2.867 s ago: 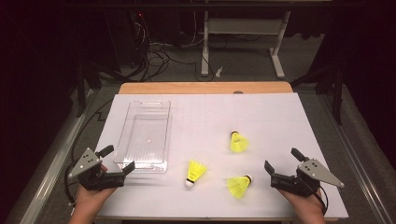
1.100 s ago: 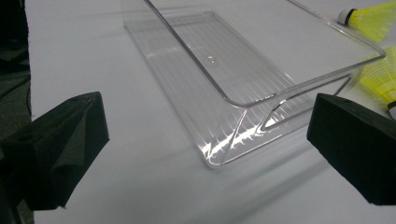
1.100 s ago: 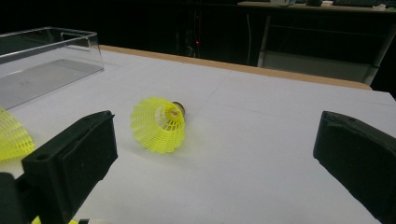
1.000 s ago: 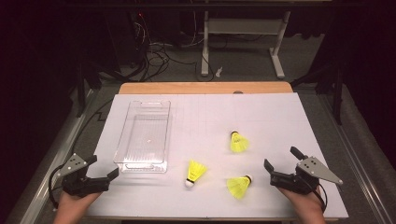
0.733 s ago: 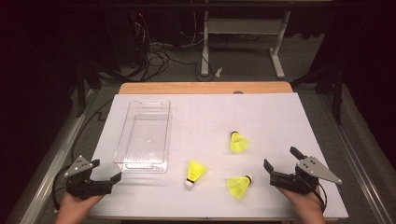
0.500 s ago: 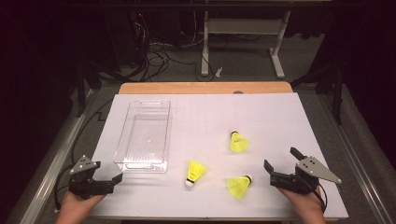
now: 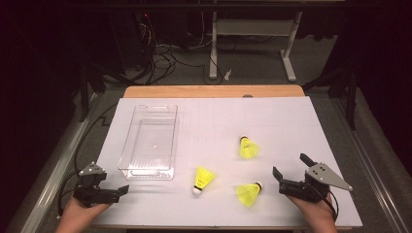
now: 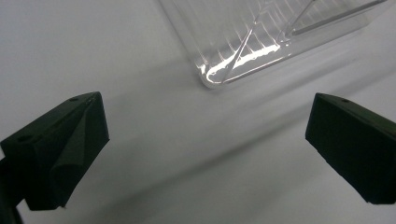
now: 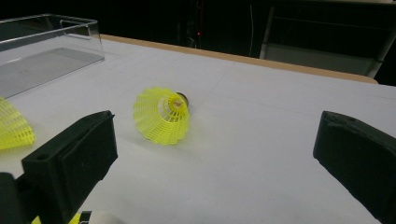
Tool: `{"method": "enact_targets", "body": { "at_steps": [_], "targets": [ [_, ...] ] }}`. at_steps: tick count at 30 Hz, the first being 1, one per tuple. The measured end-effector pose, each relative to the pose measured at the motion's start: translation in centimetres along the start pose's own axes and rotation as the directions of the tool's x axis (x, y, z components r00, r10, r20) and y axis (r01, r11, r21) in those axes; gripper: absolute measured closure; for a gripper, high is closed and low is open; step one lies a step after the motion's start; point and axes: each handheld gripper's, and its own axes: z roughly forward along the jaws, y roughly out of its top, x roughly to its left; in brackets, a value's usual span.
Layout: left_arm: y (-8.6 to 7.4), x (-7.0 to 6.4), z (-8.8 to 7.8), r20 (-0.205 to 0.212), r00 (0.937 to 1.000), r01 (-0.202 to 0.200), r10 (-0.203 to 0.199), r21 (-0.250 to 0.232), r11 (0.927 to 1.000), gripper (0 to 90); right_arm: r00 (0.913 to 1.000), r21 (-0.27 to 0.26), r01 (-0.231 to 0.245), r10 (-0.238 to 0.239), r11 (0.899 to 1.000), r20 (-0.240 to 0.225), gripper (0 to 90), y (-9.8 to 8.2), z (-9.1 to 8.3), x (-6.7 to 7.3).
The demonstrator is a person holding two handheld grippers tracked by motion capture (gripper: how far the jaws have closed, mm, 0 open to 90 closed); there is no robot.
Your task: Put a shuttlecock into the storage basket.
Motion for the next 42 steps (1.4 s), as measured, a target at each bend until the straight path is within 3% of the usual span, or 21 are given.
{"method": "enact_targets", "body": {
  "at_steps": [7, 12, 13, 18, 19, 22, 26, 28, 33, 37, 39, 42],
  "targets": [
    [0.2, -1.3, 0.6, -0.011, 0.9999, 0.007, -0.006, 0.061, 0.9981, 0.6, 0.9998, -0.005, -0.016, 0.016, 1.000, 0.008, 0.2, 0.0, -0.1, -0.2],
    [0.7, -1.6, 1.0, -0.058, 0.9981, -0.012, 0.018, 0.097, 0.9952, 0.6, 0.9998, 0.001, -0.016, 0.016, 1.000, 0.012, 0.2, -0.1, -0.1, -0.3],
    [1.1, -1.6, 1.0, -0.073, 0.9970, -0.018, 0.028, 0.127, 0.9917, 0.6, 0.9997, -0.003, -0.021, 0.021, 1.000, 0.013, 0.2, -0.1, -0.1, -0.3],
    [1.8, -1.5, 0.9, -0.076, 0.9970, 0.029, -0.014, 0.192, 0.9810, 0.6, 0.9997, -0.005, -0.023, 0.023, 1.000, 0.011, 0.2, 0.0, -0.2, -0.3],
    [1.8, -1.5, 0.9, -0.076, 0.9970, 0.029, -0.014, 0.192, 0.9810, 0.6, 0.9997, -0.005, -0.023, 0.023, 1.000, 0.011, 0.2, 0.0, -0.2, -0.3],
    [1.7, -1.6, 1.0, -0.099, 0.9950, 0.012, 0.013, 0.246, 0.9693, 0.6, 0.9996, -0.007, -0.025, 0.025, 1.000, 0.013, 0.2, 0.1, -0.2, -0.3],
    [1.7, -1.7, 1.1, -0.103, 0.9946, 0.020, 0.008, 0.268, 0.9632, 0.6, 0.9997, -0.008, -0.022, 0.022, 1.000, 0.011, 0.2, 0.1, -0.2, -0.2],
    [1.6, -1.8, 1.2, -0.108, 0.9940, 0.018, 0.015, 0.299, 0.9541, 0.6, 0.9998, -0.001, -0.019, 0.019, 1.000, 0.009, 0.2, 0.0, -0.2, -0.1],
    [1.3, -1.8, 1.4, -0.125, 0.9918, 0.016, 0.027, 0.325, 0.9454, 0.6, 0.9998, -0.001, -0.018, 0.018, 1.000, 0.008, 0.2, 0.0, -0.1, -0.1],
    [1.0, -2.1, 1.5, -0.126, 0.9907, -0.002, 0.051, 0.362, 0.9322, 0.6, 0.9999, 0.001, -0.014, 0.014, 1.000, 0.006, 0.2, 0.0, -0.1, 0.0],
    [0.9, -2.3, 1.6, -0.129, 0.9903, 0.000, 0.050, 0.363, 0.9316, 0.6, 0.9999, 0.002, -0.014, 0.014, 1.000, 0.006, 0.2, 0.0, -0.1, 0.0],
    [0.9, -2.8, 1.5, -0.131, 0.9893, -0.008, 0.063, 0.384, 0.9231, 0.6, 0.9999, 0.007, -0.012, 0.012, 1.000, 0.007, 0.2, 0.0, -0.1, 0.0]
  ]
}}
